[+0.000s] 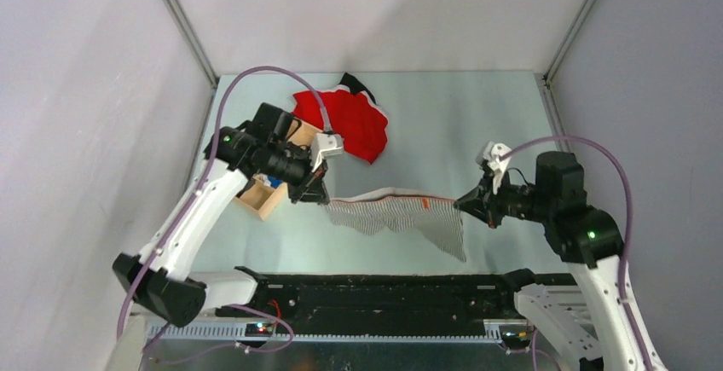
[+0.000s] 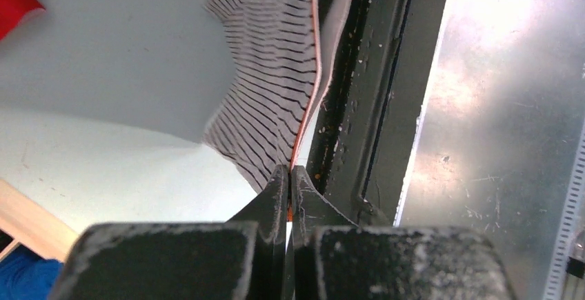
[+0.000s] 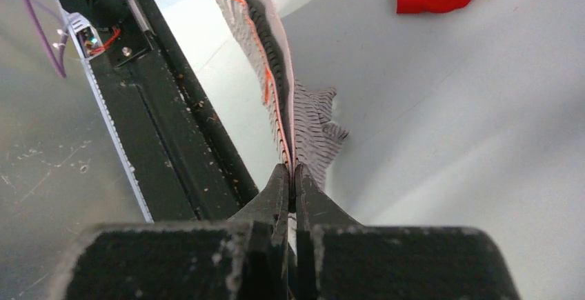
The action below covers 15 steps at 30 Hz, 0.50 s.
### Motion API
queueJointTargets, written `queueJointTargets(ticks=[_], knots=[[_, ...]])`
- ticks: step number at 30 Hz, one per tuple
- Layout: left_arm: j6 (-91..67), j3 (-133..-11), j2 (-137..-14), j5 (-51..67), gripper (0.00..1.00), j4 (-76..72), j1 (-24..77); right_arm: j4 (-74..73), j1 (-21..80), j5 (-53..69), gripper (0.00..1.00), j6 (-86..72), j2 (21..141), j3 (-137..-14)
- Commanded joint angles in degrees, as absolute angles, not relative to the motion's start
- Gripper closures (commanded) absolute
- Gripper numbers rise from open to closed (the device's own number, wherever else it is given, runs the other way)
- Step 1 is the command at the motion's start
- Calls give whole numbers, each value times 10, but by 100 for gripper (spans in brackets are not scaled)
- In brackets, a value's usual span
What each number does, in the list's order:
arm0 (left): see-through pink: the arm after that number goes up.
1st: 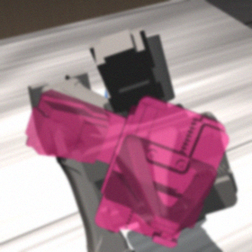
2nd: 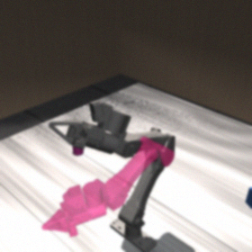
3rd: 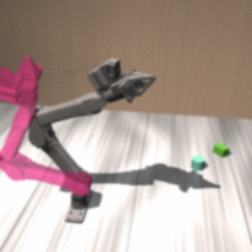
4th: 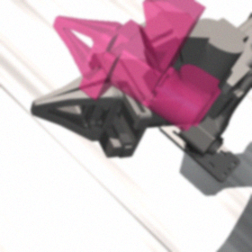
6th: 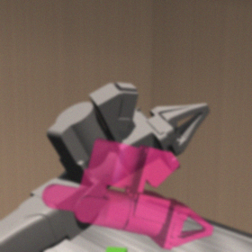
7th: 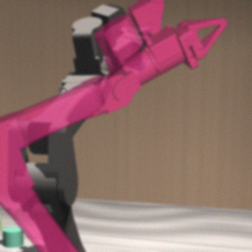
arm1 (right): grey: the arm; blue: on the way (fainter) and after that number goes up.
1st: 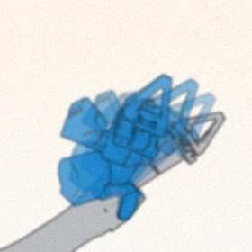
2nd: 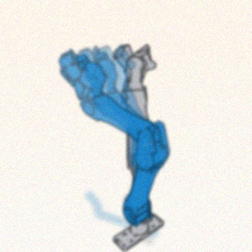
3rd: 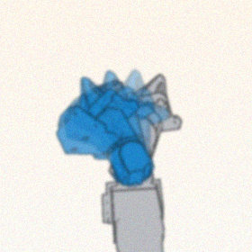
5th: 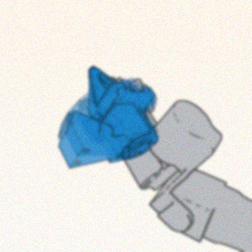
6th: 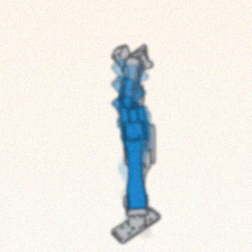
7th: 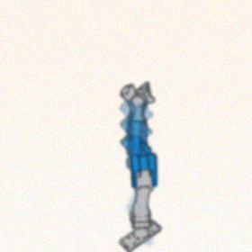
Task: Roll the underwear
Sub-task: Flatten out the underwear at the center of the board.
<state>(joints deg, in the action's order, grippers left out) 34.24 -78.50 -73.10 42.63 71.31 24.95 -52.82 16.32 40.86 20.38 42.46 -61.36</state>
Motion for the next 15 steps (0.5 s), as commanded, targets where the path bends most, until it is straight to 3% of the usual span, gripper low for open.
queueJointTargets(ticks=[1,9,15], knots=[[323,-790,-693,430,100,716,252,-559,168,388,100,153,391,-611],[295,-897,-864,423,100,692,246,-479,116,392,100,136,496,-576],[248,-1022,-1085,338,98,626,203,-317,41,387,100,125,709,-581]])
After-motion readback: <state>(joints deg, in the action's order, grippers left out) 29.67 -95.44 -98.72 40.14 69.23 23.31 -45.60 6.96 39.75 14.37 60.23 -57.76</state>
